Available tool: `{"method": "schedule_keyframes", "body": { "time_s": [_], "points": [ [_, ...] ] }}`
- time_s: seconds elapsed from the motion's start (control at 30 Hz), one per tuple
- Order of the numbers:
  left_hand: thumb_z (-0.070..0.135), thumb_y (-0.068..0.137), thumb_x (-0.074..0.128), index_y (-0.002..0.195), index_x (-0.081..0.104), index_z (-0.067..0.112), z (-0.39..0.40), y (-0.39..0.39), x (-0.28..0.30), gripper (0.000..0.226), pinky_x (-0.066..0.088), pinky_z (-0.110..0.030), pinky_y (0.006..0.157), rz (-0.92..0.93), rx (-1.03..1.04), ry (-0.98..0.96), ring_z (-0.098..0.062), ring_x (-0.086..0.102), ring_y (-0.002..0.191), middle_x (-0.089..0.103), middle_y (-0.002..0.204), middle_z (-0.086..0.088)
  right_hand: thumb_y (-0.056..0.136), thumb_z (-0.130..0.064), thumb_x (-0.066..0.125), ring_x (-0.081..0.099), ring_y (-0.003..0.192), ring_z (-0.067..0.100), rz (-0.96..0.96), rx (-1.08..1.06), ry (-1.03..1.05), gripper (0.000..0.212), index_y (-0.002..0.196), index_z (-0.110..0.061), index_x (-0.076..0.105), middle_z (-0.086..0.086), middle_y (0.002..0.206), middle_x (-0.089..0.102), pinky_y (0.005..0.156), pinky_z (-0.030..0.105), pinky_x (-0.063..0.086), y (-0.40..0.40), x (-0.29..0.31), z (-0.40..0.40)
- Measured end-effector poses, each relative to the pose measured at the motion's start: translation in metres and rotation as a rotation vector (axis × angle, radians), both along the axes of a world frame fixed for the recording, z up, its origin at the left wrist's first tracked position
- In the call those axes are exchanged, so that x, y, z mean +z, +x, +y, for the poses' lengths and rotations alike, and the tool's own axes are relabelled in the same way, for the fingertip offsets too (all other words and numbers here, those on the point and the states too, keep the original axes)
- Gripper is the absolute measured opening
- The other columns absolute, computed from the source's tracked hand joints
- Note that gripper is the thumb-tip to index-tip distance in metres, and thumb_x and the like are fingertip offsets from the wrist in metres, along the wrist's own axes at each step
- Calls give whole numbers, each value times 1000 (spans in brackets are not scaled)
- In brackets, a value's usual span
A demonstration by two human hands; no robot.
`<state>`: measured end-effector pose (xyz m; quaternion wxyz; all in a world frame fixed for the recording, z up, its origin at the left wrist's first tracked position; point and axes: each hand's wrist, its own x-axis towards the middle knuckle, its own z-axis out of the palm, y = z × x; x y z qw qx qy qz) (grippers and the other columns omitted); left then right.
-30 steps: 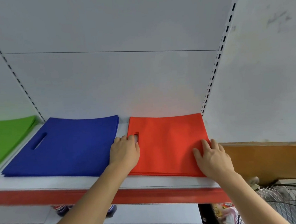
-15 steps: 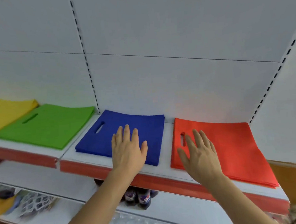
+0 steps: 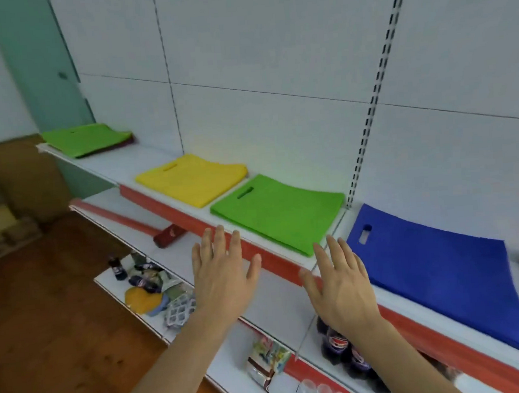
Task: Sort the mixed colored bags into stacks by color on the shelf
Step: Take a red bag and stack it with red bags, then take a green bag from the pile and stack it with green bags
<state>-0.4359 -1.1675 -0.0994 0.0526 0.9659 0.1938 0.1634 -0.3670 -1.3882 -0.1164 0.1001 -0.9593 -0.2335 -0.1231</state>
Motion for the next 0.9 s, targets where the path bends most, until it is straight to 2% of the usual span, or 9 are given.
{"method": "schedule_keyframes", "body": {
  "time_s": [0.2, 0.43, 0.6, 0.77, 0.9],
  "points": [
    [67, 103, 22, 165, 26, 23, 120, -20, -12, 76, 12, -53, 129, -14, 175, -25, -31, 6, 161, 17, 173, -9, 106, -66, 22, 29, 157, 37, 6, 198, 19, 77, 157, -15, 45, 17, 168, 35, 125, 56, 30, 23, -2, 140],
    [68, 102, 26, 160, 38, 22, 256, -18, -10, 74, 16, -52, 130, -37, 342, 20, -30, 15, 160, 28, 170, -9, 105, -67, 18, 14, 162, 33, 5, 379, 22, 79, 164, -19, 33, 12, 174, 20, 128, 54, 22, 64, 3, 302],
    [72, 101, 18, 163, 32, 26, 349, -4, 0, 78, 11, -50, 131, -42, 432, 44, -26, 6, 162, 21, 173, -4, 103, -65, 18, 16, 161, 35, 19, 476, 28, 79, 162, -16, 38, 14, 172, 24, 126, 56, 24, 87, 16, 409],
    [76, 99, 15, 164, 27, 27, 427, -3, -2, 82, 7, -48, 131, -50, 487, 39, -25, 2, 162, 17, 174, -2, 97, -69, 0, 9, 162, 31, -5, 546, -24, 88, 166, -21, 25, 10, 175, 17, 129, 52, 18, 100, 19, 504],
    [74, 100, 18, 164, 27, 28, 500, 7, -9, 80, 7, -48, 131, -54, 504, 21, -25, 2, 162, 16, 174, -2, 99, -69, 1, 9, 162, 31, -4, 546, -36, 87, 167, -21, 26, 9, 175, 18, 129, 52, 18, 116, 16, 580]
  ]
}}
